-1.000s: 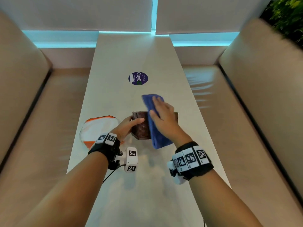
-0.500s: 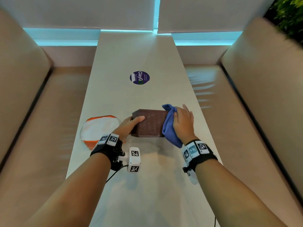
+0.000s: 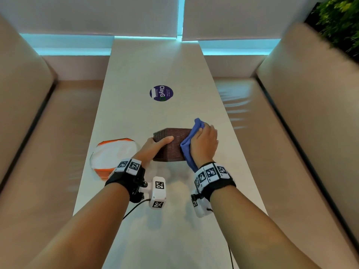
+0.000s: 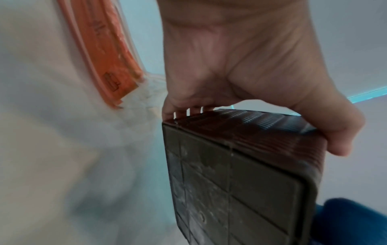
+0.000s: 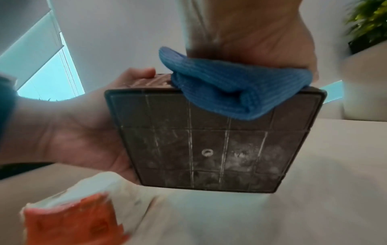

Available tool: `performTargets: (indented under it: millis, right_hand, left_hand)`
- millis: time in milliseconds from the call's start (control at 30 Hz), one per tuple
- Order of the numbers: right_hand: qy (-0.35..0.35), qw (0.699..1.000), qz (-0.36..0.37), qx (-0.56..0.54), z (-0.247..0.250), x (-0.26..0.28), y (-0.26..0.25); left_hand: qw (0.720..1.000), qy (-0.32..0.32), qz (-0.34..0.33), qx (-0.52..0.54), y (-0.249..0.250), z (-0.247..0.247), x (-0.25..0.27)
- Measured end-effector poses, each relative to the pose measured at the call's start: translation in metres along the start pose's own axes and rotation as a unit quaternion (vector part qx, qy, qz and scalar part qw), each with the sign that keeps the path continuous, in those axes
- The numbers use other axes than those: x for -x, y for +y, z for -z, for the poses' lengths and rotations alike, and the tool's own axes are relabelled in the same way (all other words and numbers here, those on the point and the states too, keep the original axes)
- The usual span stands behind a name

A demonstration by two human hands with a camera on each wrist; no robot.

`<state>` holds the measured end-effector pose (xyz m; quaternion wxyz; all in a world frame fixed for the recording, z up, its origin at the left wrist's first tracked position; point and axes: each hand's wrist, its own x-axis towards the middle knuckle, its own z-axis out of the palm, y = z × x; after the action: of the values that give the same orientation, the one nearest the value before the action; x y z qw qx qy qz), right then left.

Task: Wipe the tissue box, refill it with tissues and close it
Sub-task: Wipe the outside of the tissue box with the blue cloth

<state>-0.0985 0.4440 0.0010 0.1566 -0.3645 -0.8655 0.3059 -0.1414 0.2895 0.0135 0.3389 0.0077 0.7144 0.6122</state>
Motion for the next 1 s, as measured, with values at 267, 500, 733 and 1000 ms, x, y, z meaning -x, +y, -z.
performTargets:
  millis: [267,500,733,1000]
  right_hand:
    - [-0.14,0.974,0.145,0.102,0.009,0.034,-0.021]
    - [-0.114,0.992,-0.05,0.003,0.013,0.01,-0.001]
    - [-0.079,0.956,0.265,-0.099,0.006,0.064,-0.005]
    - [-0.068,0.947,0.275,-0.151,0.007,0.06,0.004]
  left_hand:
    - [0.994,0.085,-0.029,0.058,-0.002,-0.01,-0.007]
    - [0.994,0.102,-0.003,0.048,-0.006,-0.006,-0.017]
    - [0.991,0.117,-0.032,0.063,0.0,-0.016,-0.017]
    - [0.99,0.113,0.021,0.082,0.011,-0.014,-0.009]
